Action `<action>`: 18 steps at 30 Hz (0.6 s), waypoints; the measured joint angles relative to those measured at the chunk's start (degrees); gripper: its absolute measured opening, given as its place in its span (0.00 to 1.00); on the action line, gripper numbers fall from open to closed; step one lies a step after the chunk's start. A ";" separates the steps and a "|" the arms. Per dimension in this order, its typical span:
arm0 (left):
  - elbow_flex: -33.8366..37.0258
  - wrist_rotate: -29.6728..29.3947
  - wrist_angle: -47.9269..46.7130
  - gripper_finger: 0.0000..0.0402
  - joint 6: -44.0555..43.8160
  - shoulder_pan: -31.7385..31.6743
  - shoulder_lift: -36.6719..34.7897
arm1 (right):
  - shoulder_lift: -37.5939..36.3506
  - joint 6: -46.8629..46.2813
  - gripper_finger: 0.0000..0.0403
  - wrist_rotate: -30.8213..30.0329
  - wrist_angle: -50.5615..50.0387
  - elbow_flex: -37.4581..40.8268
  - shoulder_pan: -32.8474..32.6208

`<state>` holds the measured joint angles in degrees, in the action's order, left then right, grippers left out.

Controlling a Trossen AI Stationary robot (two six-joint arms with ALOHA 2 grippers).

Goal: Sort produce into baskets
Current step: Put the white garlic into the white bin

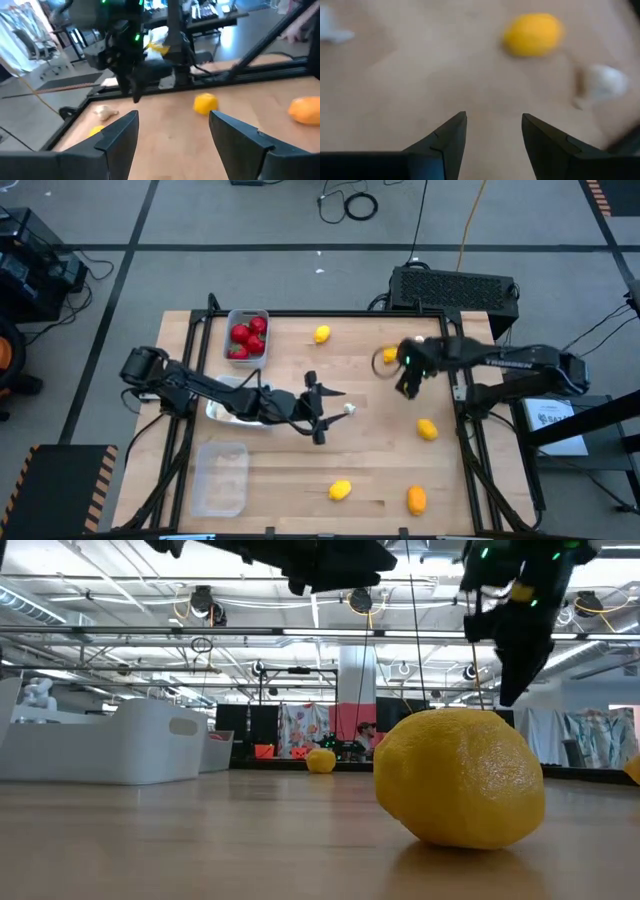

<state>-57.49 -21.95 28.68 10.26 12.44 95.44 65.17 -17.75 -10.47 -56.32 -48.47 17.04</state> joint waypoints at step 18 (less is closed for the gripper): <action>-0.02 0.49 -8.68 0.62 -0.72 -0.32 -3.04 | 17.83 5.39 0.46 -3.03 15.70 -0.18 33.61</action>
<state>-57.52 -21.46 19.99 9.54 12.12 92.40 82.99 -12.36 -13.50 -40.61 -48.65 50.65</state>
